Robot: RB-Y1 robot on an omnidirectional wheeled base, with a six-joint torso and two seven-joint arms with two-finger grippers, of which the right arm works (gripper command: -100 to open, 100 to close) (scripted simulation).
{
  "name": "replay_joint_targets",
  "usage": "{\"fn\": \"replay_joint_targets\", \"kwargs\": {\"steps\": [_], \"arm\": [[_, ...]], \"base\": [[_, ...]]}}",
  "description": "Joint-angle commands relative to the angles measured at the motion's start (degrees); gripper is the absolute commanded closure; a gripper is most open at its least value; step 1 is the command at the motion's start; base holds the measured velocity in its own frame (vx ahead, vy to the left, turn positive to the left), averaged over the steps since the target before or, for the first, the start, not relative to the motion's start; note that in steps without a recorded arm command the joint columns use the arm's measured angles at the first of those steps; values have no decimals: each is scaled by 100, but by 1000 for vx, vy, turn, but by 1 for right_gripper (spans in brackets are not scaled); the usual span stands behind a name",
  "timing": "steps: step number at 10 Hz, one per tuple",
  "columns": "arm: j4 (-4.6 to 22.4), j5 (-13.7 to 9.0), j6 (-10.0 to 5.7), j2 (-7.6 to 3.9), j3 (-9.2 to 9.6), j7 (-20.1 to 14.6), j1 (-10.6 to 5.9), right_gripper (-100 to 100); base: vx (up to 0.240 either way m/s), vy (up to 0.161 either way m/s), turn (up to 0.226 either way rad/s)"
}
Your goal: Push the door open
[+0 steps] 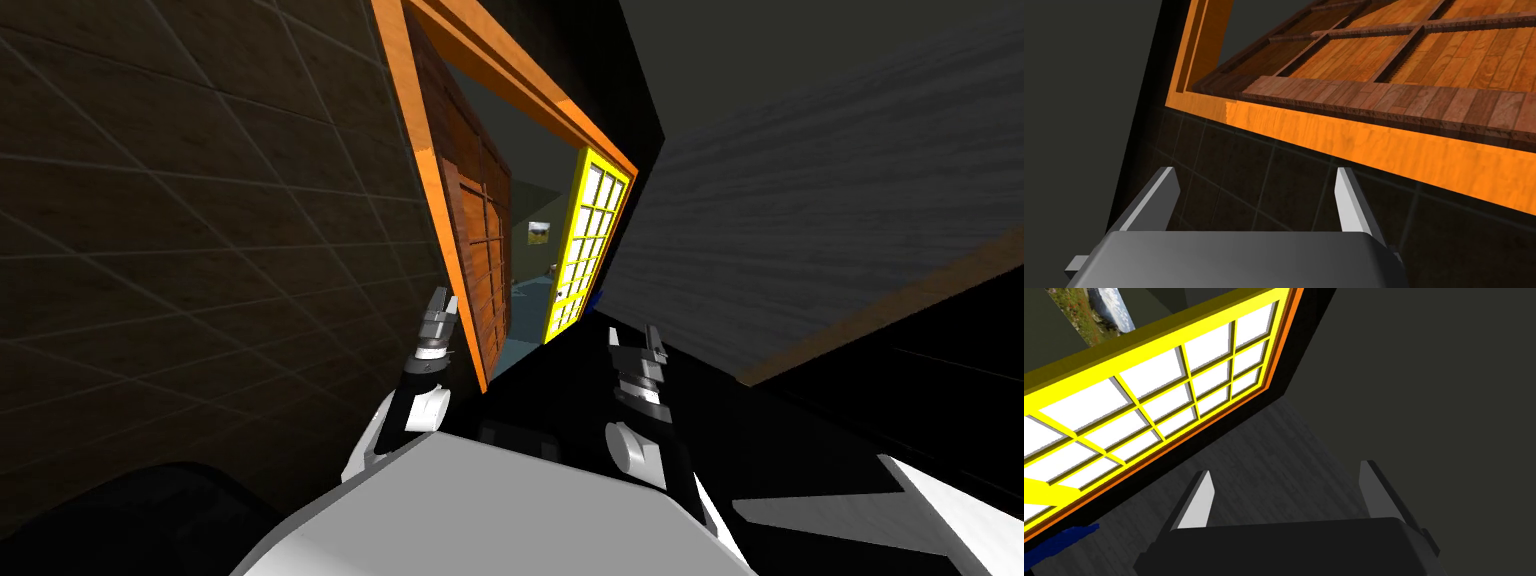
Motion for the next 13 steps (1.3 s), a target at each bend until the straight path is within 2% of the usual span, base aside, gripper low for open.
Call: {"fn": "replay_joint_targets", "kwargs": {"steps": [1, 6, 13], "arm": [[155, -124, -71, -18, 10, -131, -30, -100], [766, -544, -334, -89, -10, -560, -186, -100], [1446, -1011, -626, -136, -33, -1037, -359, -100]], "base": [[147, -182, 369], [127, -174, 308], [62, -145, 259]]}}
